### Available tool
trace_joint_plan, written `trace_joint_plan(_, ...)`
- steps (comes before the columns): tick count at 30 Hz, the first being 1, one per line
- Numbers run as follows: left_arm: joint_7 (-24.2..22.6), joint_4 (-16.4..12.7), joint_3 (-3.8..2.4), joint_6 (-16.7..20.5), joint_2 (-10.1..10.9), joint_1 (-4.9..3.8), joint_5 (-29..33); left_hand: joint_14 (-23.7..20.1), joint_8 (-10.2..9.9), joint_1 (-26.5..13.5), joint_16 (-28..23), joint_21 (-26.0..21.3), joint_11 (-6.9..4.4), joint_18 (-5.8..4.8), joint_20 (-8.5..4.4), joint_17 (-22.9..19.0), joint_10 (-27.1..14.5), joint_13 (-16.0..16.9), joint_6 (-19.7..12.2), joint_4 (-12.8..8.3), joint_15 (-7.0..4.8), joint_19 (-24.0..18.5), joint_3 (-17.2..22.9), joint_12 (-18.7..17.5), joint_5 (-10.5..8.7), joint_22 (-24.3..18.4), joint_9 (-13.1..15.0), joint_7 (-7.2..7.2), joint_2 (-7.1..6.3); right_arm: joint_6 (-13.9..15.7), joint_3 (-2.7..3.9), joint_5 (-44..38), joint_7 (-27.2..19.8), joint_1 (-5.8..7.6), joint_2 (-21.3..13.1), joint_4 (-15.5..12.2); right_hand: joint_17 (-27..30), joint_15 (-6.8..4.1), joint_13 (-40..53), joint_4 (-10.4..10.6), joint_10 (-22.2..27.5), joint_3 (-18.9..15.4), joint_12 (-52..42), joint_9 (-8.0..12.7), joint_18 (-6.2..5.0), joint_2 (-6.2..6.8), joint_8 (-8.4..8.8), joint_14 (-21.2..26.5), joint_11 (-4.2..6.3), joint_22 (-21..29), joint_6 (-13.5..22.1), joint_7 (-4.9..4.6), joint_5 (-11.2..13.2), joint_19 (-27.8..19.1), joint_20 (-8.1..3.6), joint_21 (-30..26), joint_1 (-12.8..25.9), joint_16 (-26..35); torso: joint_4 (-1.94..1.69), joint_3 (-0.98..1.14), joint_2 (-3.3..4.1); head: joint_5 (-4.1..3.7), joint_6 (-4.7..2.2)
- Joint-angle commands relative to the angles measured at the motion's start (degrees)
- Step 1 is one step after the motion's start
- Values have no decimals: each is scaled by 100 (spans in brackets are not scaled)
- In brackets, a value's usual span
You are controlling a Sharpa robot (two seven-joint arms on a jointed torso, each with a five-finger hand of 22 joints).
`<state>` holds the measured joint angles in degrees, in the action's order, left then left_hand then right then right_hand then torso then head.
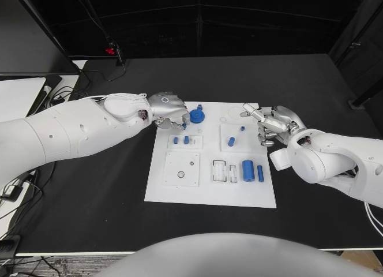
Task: Assemble the parts on the task board
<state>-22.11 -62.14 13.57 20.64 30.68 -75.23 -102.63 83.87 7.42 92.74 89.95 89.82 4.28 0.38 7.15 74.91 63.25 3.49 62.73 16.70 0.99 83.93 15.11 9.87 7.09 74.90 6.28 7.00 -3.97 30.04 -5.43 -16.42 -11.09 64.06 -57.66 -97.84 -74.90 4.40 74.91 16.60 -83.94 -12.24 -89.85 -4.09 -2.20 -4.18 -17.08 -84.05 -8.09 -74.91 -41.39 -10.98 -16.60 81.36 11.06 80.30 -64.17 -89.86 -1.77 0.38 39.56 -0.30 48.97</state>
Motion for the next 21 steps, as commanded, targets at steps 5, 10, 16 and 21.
trace_joint_plan(5, -48, 3, -4, -105, -13, -4, 9, 613, 1, -4, 5, 18, 47, -38, -7, 1509, -2, -2, -26, 0, 43, 607, 41, -38, 23, 1510, 5, 30, -35, -20, 2, -8, -33, 5, -3, -14, -1510, 25, 1509, -1, -606, -28, -15, 1, -90, -57, -29, -595, -4, -1094, 10, -136, -25, -41, -16, -28, -14, -14, -5, -1, -3, -12, 7)
trace_joint_plan(10, -61, 15, -4, -125, -13, -2, 9, 613, 0, -5, 5, 18, 48, -38, -6, 1509, -1, -2, -25, 0, 44, 607, 42, -41, 22, 1510, 5, 31, -39, -22, 2, -8, -35, 5, -5, -14, -1510, 25, 1509, -1, -606, -28, -15, 1, -90, -57, -29, -595, -4, -1094, 10, -136, -25, -41, -16, -28, -14, -14, -2, 0, -4, -12, 9)
trace_joint_plan(16, -73, 18, -4, -121, -16, 4, 9, 613, -1, -8, 5, 18, 50, -38, -5, 1509, 0, -2, -24, 2, 45, 607, 45, -43, 22, 1510, 4, 32, -40, -23, 2, -8, -36, 4, -7, -12, -1510, 25, 1509, -1, -606, -30, -15, 2, -90, -57, -33, -595, -4, -1094, 12, -136, -28, -41, -17, -28, -21, -14, -1, -1, -2, -17, 9)
trace_joint_plan(21, -65, 42, -4, -152, -27, 14, 10, 613, -1, -8, 5, 18, 50, -38, -5, 1509, 0, -2, -24, 2, 45, 607, 45, -43, 22, 1510, 4, 32, -40, -23, 2, -8, -36, 4, -8, -15, -1510, 23, 1509, -3, -606, -34, -15, 4, -90, -60, -42, -595, -3, -1094, 18, -135, -38, -41, -18, -29, -36, -14, 0, 1, -3, -21, 14)
